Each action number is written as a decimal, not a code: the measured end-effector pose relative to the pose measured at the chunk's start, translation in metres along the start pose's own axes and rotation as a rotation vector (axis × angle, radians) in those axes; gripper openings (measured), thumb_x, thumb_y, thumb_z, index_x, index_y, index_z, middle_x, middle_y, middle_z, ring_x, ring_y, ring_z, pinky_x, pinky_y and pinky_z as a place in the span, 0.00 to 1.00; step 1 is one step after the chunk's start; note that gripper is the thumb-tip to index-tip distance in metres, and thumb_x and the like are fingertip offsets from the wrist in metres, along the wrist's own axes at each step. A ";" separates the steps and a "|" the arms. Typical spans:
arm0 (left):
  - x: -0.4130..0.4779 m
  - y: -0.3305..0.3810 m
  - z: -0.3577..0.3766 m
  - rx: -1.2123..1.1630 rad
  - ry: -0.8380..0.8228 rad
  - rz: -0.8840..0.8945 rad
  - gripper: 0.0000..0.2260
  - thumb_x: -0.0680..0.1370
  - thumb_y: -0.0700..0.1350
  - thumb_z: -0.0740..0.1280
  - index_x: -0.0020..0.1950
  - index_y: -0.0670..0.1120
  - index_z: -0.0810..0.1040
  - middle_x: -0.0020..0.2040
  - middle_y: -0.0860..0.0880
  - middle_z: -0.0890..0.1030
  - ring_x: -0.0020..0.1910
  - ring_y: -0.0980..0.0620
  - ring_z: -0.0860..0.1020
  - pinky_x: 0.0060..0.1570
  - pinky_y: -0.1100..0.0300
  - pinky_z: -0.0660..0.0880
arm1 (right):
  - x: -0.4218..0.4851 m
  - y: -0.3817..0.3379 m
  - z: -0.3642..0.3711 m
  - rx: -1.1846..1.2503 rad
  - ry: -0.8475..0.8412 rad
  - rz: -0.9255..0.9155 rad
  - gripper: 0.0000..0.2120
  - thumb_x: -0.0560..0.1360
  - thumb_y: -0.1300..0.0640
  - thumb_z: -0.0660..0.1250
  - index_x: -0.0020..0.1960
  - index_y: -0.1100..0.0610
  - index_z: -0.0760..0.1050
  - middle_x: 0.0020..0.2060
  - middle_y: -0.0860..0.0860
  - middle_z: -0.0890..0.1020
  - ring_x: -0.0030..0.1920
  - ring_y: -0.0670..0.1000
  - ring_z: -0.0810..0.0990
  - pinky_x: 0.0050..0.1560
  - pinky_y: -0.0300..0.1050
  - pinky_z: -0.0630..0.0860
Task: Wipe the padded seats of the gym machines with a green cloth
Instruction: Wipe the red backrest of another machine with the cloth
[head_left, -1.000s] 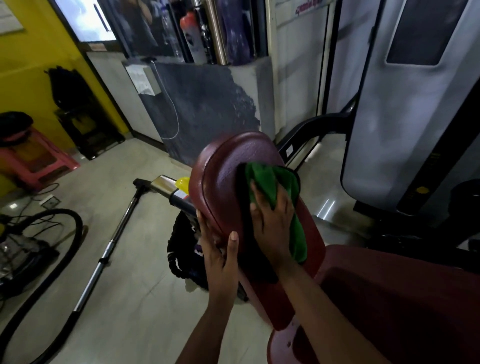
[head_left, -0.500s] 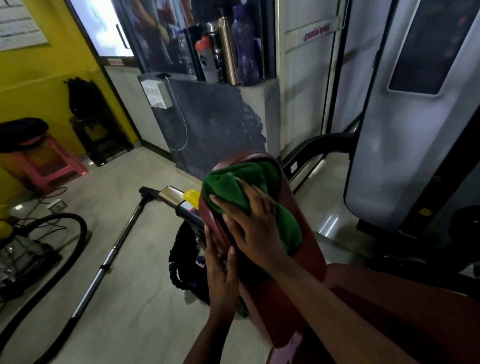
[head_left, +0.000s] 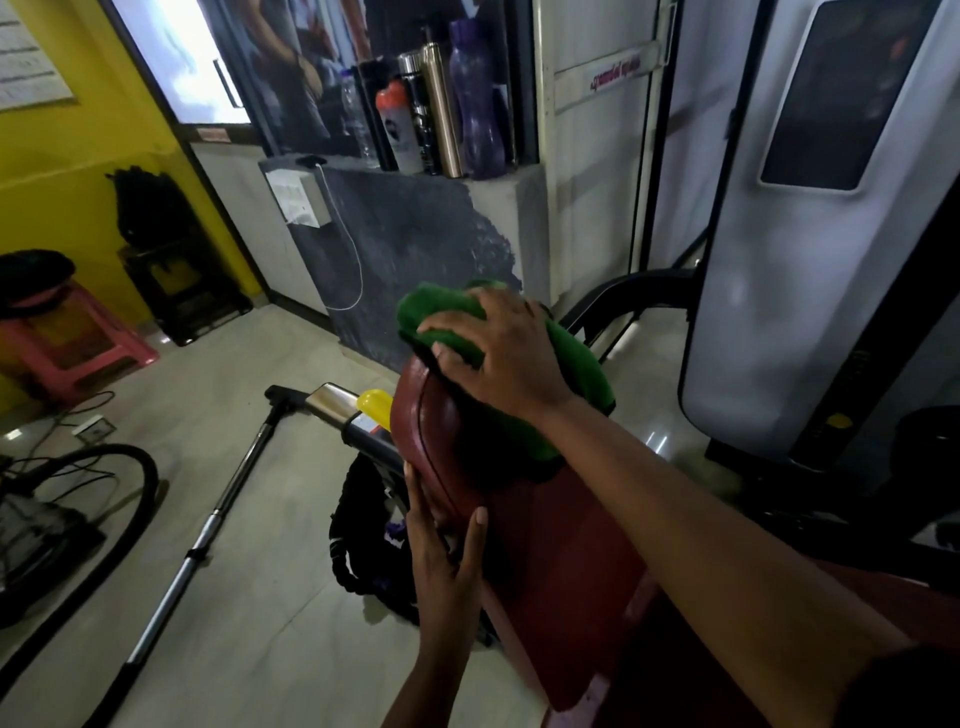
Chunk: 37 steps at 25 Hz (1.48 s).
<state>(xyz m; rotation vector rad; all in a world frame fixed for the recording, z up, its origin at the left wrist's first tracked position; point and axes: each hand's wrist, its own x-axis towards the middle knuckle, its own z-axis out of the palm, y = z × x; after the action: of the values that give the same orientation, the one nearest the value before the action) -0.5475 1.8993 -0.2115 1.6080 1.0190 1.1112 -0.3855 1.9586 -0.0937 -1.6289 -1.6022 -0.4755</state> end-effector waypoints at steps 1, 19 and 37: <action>0.001 -0.002 0.000 0.009 0.005 0.003 0.36 0.69 0.64 0.65 0.70 0.73 0.47 0.75 0.57 0.60 0.73 0.52 0.63 0.69 0.42 0.66 | 0.003 0.008 0.000 0.023 0.002 0.057 0.17 0.72 0.42 0.57 0.55 0.46 0.78 0.50 0.55 0.78 0.55 0.57 0.75 0.58 0.55 0.69; -0.003 0.000 0.001 0.099 0.001 0.009 0.34 0.69 0.66 0.62 0.67 0.78 0.44 0.77 0.57 0.57 0.73 0.51 0.64 0.69 0.43 0.66 | -0.200 0.128 0.044 0.437 -0.119 1.033 0.19 0.81 0.45 0.49 0.64 0.50 0.72 0.60 0.55 0.78 0.60 0.56 0.75 0.58 0.47 0.67; 0.001 -0.008 -0.003 0.075 -0.012 0.063 0.35 0.72 0.66 0.63 0.70 0.73 0.43 0.77 0.57 0.55 0.74 0.47 0.63 0.69 0.40 0.64 | -0.323 0.010 0.095 0.430 0.163 1.680 0.32 0.76 0.35 0.51 0.75 0.49 0.53 0.68 0.64 0.68 0.65 0.66 0.70 0.67 0.59 0.67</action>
<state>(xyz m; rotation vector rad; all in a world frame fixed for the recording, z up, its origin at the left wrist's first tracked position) -0.5511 1.9034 -0.2187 1.7152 1.0190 1.1158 -0.4427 1.8159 -0.3930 -1.8669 0.1407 0.5722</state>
